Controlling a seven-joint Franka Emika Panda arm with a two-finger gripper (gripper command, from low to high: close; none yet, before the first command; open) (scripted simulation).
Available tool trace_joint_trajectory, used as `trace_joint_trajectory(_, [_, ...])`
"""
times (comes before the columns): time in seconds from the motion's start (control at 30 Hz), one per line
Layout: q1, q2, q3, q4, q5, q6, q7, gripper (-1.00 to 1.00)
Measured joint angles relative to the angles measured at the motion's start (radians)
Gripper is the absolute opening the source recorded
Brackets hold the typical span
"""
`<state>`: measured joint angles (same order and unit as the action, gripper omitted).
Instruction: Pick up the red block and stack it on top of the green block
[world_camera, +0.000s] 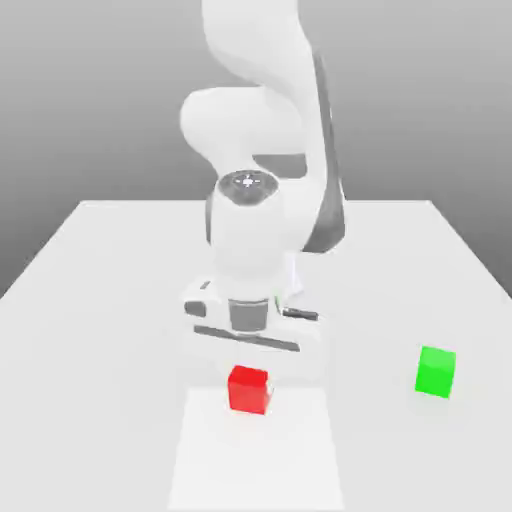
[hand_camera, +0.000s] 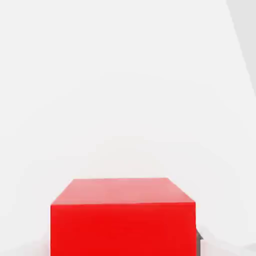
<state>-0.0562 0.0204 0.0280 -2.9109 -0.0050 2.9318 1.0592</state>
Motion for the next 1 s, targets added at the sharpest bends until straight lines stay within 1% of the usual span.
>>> trace_joint_trajectory(0.1, [0.016,-0.1,0.002,-0.011,0.011,-0.089,-0.012,-1.0])
trace_joint_trajectory(0.17, [0.073,-0.121,0.039,0.005,0.02,-0.124,-0.043,-1.0])
trace_joint_trajectory(0.5, [0.437,-0.138,0.318,0.127,0.092,-0.26,-0.258,-1.0])
trace_joint_trajectory(0.6, [0.457,-0.066,0.348,0.142,0.039,-0.205,-0.235,-1.0])
trace_joint_trajectory(0.73, [0.479,0.074,0.299,0.15,-0.11,-0.082,-0.131,-1.0])
trace_joint_trajectory(0.77, [0.487,0.096,0.286,0.151,-0.134,-0.063,-0.113,1.0])
trace_joint_trajectory(0.97, [0.491,0.107,0.281,0.151,-0.145,-0.054,-0.106,1.0])
trace_joint_trajectory(1.0, [0.488,0.094,0.287,0.151,-0.13,-0.065,-0.117,1.0])
